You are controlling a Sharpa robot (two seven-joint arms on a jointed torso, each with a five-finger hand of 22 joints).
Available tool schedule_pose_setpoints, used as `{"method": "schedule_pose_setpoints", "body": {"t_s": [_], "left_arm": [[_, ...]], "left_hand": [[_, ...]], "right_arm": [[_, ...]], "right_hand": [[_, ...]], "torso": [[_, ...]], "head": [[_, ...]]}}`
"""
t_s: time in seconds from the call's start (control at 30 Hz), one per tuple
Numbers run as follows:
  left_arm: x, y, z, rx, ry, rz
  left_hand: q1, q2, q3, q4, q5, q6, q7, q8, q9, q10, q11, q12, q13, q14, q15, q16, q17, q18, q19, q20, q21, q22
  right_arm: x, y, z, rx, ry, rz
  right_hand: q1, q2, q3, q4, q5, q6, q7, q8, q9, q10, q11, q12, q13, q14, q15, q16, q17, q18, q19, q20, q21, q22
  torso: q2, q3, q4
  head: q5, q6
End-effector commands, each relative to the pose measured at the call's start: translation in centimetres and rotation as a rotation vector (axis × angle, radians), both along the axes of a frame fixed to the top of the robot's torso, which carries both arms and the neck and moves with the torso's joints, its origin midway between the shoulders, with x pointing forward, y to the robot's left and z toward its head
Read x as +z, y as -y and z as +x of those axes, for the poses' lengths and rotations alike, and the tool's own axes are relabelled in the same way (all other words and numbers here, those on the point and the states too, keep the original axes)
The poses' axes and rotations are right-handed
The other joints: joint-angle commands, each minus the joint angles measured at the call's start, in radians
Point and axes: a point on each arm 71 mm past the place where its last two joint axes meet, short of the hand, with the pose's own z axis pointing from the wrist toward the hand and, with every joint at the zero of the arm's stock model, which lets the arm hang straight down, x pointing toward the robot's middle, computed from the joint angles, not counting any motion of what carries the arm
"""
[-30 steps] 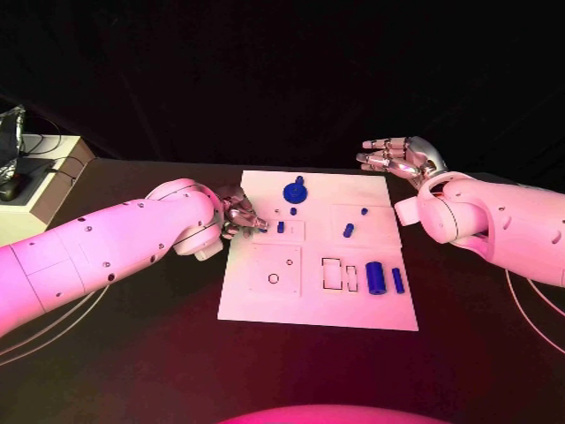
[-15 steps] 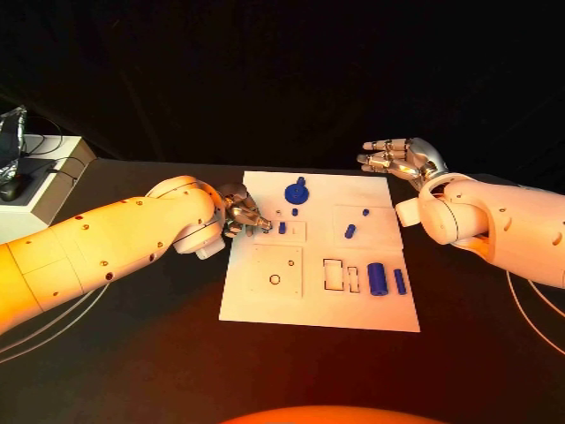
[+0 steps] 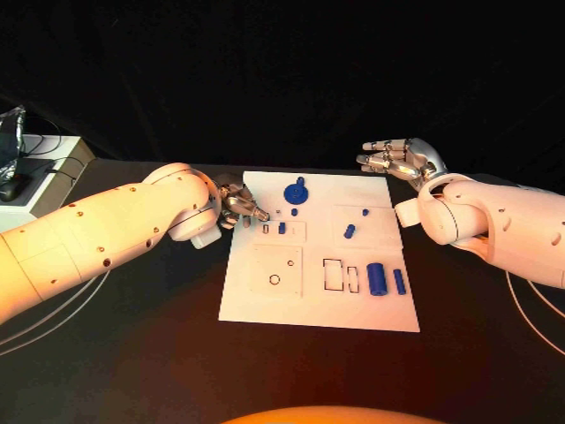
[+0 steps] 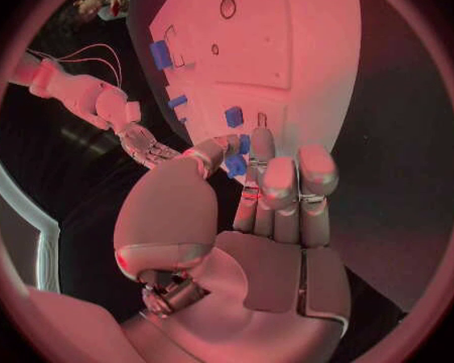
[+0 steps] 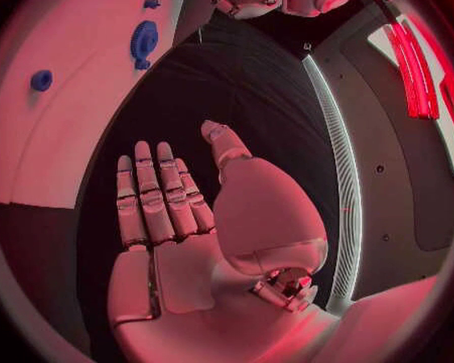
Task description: Assemble the parts on the task board
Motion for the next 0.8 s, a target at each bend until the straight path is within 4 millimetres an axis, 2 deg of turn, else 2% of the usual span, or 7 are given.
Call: {"method": "schedule_pose_setpoints", "body": {"t_s": [0.03,0.1,0.13,0.23,0.43,0.5,0.8], "left_arm": [[-0.2,0.3,0.1,-0.059,-0.113,-0.006],[-0.1,0.3,0.4,-0.073,-0.147,0.003],[-0.2,0.3,0.5,-0.078,-0.160,0.008],[-0.1,0.4,0.9,-0.096,-0.205,0.031],[-0.3,0.6,1.5,-0.105,-0.278,0.083],[-0.3,0.6,1.7,-0.101,-0.291,0.096],[0.0,1.3,2.1,-0.088,-0.295,0.114]], "left_hand": [[-0.001,0.018,0.120,-0.130,0.022,0.016,-0.008,-0.007,0.002,0.017,-0.015,-0.004,0.001,0.007,0.002,0.011,0.011,-0.014,-0.007,0.004,-0.004,0.094],[-0.016,0.023,0.118,-0.143,0.053,0.020,-0.009,-0.011,0.002,0.018,-0.016,-0.002,0.002,0.006,0.001,0.015,0.016,-0.015,-0.006,0.002,-0.002,0.095],[-0.024,0.029,0.107,-0.150,0.084,0.023,-0.010,-0.011,0.003,0.020,-0.016,0.000,0.003,0.007,0.001,0.018,0.021,-0.016,-0.004,0.000,0.001,0.096],[-0.053,0.052,0.100,-0.186,0.102,0.026,-0.011,-0.018,0.006,0.021,-0.017,0.003,0.003,0.009,0.000,0.021,0.029,-0.021,-0.001,-0.006,0.007,0.097],[-0.119,0.098,0.110,-0.242,0.102,0.026,-0.009,-0.021,0.016,0.024,-0.018,0.011,0.001,0.011,0.000,0.026,0.038,-0.021,0.002,-0.005,0.013,0.098],[-0.146,0.116,0.113,-0.265,0.099,0.025,-0.011,-0.021,0.018,0.024,-0.018,0.015,0.002,0.011,0.000,0.028,0.041,-0.020,0.002,-0.003,0.013,0.097],[-0.173,0.131,0.107,-0.262,0.097,0.033,-0.018,-0.017,0.021,0.035,-0.020,0.021,0.009,0.015,-0.001,0.041,0.058,-0.021,0.005,0.003,0.019,0.099]], "right_arm": [[0.0,-0.2,-0.1,0.019,0.006,-0.001],[0.0,-0.2,-0.1,0.020,0.006,-0.001],[0.0,-0.2,-0.1,0.020,0.006,0.000],[0.1,-0.2,-0.1,0.020,0.006,0.000],[0.2,-0.4,-0.1,0.021,0.008,-0.001],[0.2,-0.4,-0.1,0.022,0.009,-0.001],[0.4,-0.5,-0.1,0.023,0.014,-0.003]], "right_hand": [[-0.010,0.002,-0.001,0.004,0.004,0.006,0.030,-0.003,0.001,0.004,0.003,-0.003,-0.001,0.003,0.000,-0.006,-0.001,-0.011,-0.006,0.002,-0.003,-0.001],[-0.010,0.002,-0.001,0.004,0.004,0.006,0.030,-0.003,0.001,0.004,0.003,-0.003,-0.001,0.003,0.000,-0.006,-0.001,-0.011,-0.006,0.002,-0.003,-0.001],[-0.010,0.002,-0.001,0.004,0.004,0.006,0.030,-0.003,0.001,0.004,0.003,-0.003,-0.001,0.003,0.000,-0.006,-0.001,-0.011,-0.006,0.002,-0.003,-0.001],[-0.009,0.001,-0.001,0.003,0.006,0.005,0.030,-0.003,0.001,0.004,0.003,-0.003,-0.001,0.002,0.000,-0.006,-0.001,-0.012,-0.007,0.002,-0.004,-0.001],[-0.008,0.001,-0.001,0.003,0.005,0.006,0.030,-0.003,0.001,0.004,0.003,-0.003,-0.001,0.000,0.000,-0.006,-0.001,-0.012,-0.005,0.002,-0.003,-0.001],[-0.007,0.001,0.000,0.002,0.006,0.005,0.030,-0.003,0.001,0.004,0.003,-0.003,-0.001,0.000,0.000,-0.006,-0.001,-0.012,-0.006,0.002,-0.004,-0.001],[-0.005,0.001,0.002,-0.001,0.006,0.005,0.030,-0.003,0.001,0.004,0.003,-0.003,-0.001,0.001,0.000,-0.006,-0.001,-0.012,-0.006,0.002,-0.003,-0.001]], "torso": [[-0.001,0.0005,0.0009],[-0.001,0.0001,0.0000],[0.000,0.0002,-0.0001],[0.000,0.0005,-0.0010],[-0.001,0.0018,-0.0001],[-0.001,0.0010,-0.0008],[-0.001,0.0007,-0.0007]], "head": [[0.001,-0.001],[0.002,-0.001],[0.002,0.000],[0.001,0.000],[0.003,-0.001],[0.004,-0.001],[0.004,0.001]]}}
